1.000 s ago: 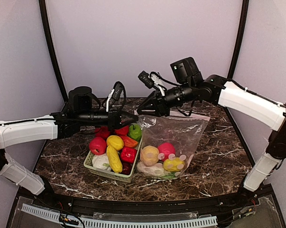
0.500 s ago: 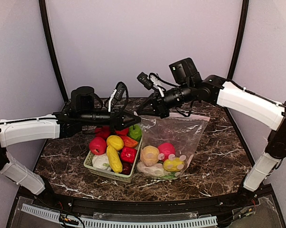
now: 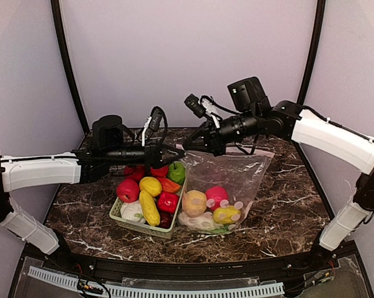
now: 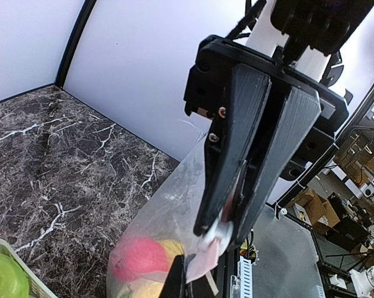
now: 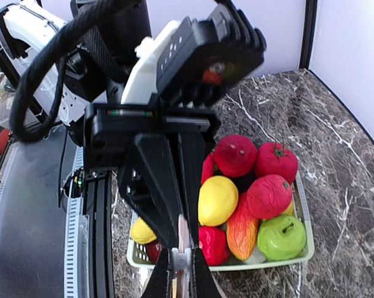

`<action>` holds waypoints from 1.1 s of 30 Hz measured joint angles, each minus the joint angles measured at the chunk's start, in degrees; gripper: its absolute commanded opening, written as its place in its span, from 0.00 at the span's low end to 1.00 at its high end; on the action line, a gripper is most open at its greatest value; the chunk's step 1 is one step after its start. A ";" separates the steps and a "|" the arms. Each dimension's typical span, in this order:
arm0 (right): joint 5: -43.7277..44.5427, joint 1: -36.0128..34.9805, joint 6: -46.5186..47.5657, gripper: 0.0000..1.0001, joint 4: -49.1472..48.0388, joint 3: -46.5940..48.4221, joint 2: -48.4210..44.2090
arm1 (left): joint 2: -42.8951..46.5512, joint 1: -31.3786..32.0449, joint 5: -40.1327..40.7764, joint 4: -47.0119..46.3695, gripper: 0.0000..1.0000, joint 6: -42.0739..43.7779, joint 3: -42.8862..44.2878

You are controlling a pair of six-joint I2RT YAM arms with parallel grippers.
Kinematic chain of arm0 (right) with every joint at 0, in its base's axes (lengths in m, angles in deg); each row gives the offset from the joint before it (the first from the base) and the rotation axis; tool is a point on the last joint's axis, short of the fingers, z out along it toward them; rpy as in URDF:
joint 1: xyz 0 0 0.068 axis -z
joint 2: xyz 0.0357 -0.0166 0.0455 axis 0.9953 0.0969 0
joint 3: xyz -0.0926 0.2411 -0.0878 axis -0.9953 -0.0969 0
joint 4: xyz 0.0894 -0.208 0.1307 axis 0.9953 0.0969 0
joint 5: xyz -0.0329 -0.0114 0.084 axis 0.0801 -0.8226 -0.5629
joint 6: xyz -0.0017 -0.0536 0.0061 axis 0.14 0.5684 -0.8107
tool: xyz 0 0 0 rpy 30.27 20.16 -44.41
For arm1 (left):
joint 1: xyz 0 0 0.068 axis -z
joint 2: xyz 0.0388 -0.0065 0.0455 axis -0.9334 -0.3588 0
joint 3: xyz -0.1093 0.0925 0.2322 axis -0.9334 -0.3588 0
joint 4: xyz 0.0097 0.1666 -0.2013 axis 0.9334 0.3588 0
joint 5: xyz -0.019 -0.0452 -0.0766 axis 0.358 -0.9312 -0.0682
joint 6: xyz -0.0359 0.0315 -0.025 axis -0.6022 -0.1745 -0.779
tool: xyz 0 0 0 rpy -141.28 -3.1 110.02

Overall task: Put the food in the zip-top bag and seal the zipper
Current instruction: Zip the zipper on the zipper food storage bag, then reset both arms

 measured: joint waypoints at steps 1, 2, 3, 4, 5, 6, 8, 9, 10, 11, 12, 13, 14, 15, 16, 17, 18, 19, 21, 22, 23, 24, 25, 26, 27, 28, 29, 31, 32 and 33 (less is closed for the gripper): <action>0.85 -0.02 -0.02 0.00 -0.07 -1.20 -1.09 | 0.20 -0.24 -0.17 -0.90 0.01 -0.42 -0.57; 1.70 0.07 -0.04 0.00 -0.02 -2.43 -2.29 | 0.48 -0.70 -0.39 -1.38 0.01 -0.81 -1.18; 2.67 0.33 -0.07 0.00 0.13 -4.02 -3.82 | 0.90 -1.25 -0.57 -1.73 0.01 -1.09 -1.79; 3.63 0.74 -0.13 0.00 0.39 -6.03 -5.92 | 1.36 -2.05 -0.87 -1.81 0.01 -1.38 -2.38; 4.48 1.27 -0.33 0.00 0.94 -7.69 -7.87 | 1.86 -2.84 -1.09 -1.79 0.01 -1.51 -2.84; 5.55 1.99 -0.55 0.00 1.57 -9.97 -10.58 | 2.43 -3.69 -1.29 -1.68 0.01 -1.60 -3.28; 7.80 3.41 -1.62 0.00 3.39 -13.66 -16.06 | 3.76 -5.44 -1.62 -1.27 0.01 -1.62 -4.15; 9.18 4.04 -2.10 0.00 4.57 -15.39 -19.17 | 4.52 -6.25 -1.90 -1.11 0.01 -1.60 -4.59; 10.69 4.52 -2.78 0.00 5.88 -16.76 -22.21 | 5.42 -7.13 -2.36 -0.94 0.01 -1.60 -5.09; 11.96 4.81 -3.37 0.00 7.19 -17.90 -25.24 | 6.32 -7.80 -2.69 -0.74 0.01 -1.60 -5.57; 13.20 5.07 -4.17 0.00 8.66 -18.71 -28.15 | 6.93 -8.33 -2.86 -0.57 0.01 -1.60 -5.86; 14.60 5.42 -4.94 0.00 10.38 -19.30 -31.30 | 7.45 -8.81 -3.04 -0.37 0.01 -1.60 -6.10; 15.47 5.62 -5.55 0.00 11.34 -19.47 -33.11 | 7.87 -9.31 -3.30 -0.13 0.01 -1.60 -6.23; 16.35 5.84 -6.14 0.00 12.37 -19.56 -35.01 | 8.02 -9.55 -3.65 -0.17 0.01 -1.64 -6.29; 16.61 5.88 -6.62 0.00 12.39 -19.69 -36.06 | 8.07 -9.55 -4.66 -0.55 0.01 -1.79 -6.32; 16.81 5.86 -7.02 0.00 12.61 -19.69 -36.57 | 8.07 -9.35 -5.53 -0.83 0.01 -1.90 -6.32; 17.00 5.88 -7.32 0.00 12.94 -19.71 -36.65 | 8.04 -9.31 -6.25 -1.05 0.01 -2.10 -6.32; 17.44 5.88 -7.63 0.00 13.33 -19.74 -36.37 | 7.96 -9.35 -6.62 -1.20 0.01 -2.32 -6.32; 18.18 5.88 -7.87 0.00 14.16 -19.82 -35.63 | 7.80 -9.60 -6.99 -1.20 0.01 -2.64 -6.32; 18.45 5.88 -7.87 0.03 14.47 -19.85 -35.36 | 7.74 -9.64 -7.06 -1.18 0.01 -2.73 -6.32; 18.60 5.90 -7.91 0.12 14.64 -19.85 -35.21 | 7.72 -9.64 -7.08 -1.18 0.04 -2.82 -6.32; 18.62 5.88 -8.00 0.24 14.69 -19.85 -35.21 | 7.72 -9.64 -7.15 -1.18 0.11 -2.86 -6.32; 18.60 5.90 -7.93 0.38 14.64 -19.85 -35.26 | 7.72 -9.64 -7.32 -1.18 0.29 -2.93 -6.32; 18.80 5.99 -8.24 0.51 15.10 -19.85 -35.45 | 7.72 -9.92 -7.23 -1.16 0.41 -2.95 -6.32; 19.08 6.19 -8.90 0.61 15.61 -19.85 -35.67 | 7.72 -10.43 -7.23 -1.20 0.59 -2.91 -6.32; 19.30 6.49 -9.11 0.69 15.67 -19.87 -35.98 | 7.72 -11.13 -7.21 -1.07 0.65 -3.13 -6.29; 19.63 6.71 -9.55 0.77 15.58 -19.91 -36.20 | 7.72 -11.61 -7.21 -0.87 0.73 -3.15 -6.29; 20.46 6.82 -10.25 0.86 14.84 -20.31 -36.59 | 7.72 -12.22 -7.04 -0.52 0.80 -3.34 -6.29; 20.98 6.84 -10.80 0.90 14.40 -20.59 -36.70 | 7.74 -12.24 -6.95 -0.22 0.83 -3.32 -6.29; 21.75 6.84 -11.41 0.93 13.88 -20.83 -36.70 | 7.78 -12.24 -6.78 0.31 0.84 -3.17 -6.29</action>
